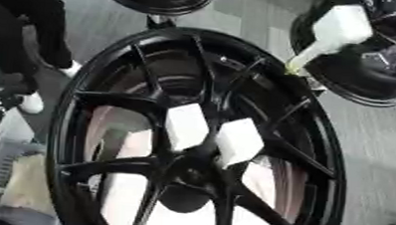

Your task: Pull the pin out of the wheel hub.

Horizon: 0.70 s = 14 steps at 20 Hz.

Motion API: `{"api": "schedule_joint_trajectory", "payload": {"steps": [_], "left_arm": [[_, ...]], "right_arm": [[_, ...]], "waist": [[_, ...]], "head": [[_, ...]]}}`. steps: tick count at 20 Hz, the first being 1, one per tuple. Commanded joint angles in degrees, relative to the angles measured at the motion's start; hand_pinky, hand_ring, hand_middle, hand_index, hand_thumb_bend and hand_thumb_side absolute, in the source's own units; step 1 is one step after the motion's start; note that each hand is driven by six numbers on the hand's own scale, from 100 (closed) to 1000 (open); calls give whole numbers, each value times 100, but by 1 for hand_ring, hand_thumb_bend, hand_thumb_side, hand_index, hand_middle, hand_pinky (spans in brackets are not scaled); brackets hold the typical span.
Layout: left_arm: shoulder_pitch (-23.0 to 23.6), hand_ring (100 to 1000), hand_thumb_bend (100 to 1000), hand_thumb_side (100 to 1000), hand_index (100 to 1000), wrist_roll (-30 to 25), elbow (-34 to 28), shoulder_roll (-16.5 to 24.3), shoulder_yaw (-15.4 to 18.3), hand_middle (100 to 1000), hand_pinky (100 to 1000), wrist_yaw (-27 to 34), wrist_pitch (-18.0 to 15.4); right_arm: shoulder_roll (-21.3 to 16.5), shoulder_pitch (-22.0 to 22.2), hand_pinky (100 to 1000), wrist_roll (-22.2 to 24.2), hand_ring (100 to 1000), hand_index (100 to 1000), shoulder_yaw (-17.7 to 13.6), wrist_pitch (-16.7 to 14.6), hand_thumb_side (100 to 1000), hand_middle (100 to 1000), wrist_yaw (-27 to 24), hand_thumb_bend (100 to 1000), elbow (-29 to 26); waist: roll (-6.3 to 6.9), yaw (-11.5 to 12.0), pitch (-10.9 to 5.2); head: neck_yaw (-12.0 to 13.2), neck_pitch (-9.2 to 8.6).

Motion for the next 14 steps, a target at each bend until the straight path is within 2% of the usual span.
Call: {"api": "schedule_joint_trajectory", "payload": {"steps": [1,5,9,11,12,14], "left_arm": [[8,845,100,859,793,53,-58,54,75,806,904,-22,-15],[57,845,100,859,793,113,-58,51,130,806,904,-40,-19],[91,845,100,857,793,139,-59,49,151,806,904,-57,-24],[102,845,100,857,793,149,-60,47,160,806,904,-62,-27],[106,845,100,857,793,156,-61,46,165,806,904,-64,-29],[108,845,100,856,793,165,-67,43,171,806,904,-65,-33]], "right_arm": [[-436,573,867,-348,706,658,-646,22,252,499,29,147,-3],[-317,1504,867,-769,708,659,-1225,75,246,503,296,162,297],[-116,1961,866,-998,716,670,-1558,176,257,520,789,200,726],[-35,2061,873,-1050,753,718,-1652,228,314,623,1001,277,949],[0,2092,879,-1065,779,755,-1690,268,318,701,1124,299,1069],[72,2116,888,-1108,826,805,-1746,337,387,779,1311,323,1271]], "waist": [[61,-61,-133],[105,-183,-154],[141,-250,-171],[156,-270,-178],[163,-278,-181],[176,-285,-188]], "head": [[78,21],[200,42],[246,67],[250,78],[250,85],[251,101]]}}
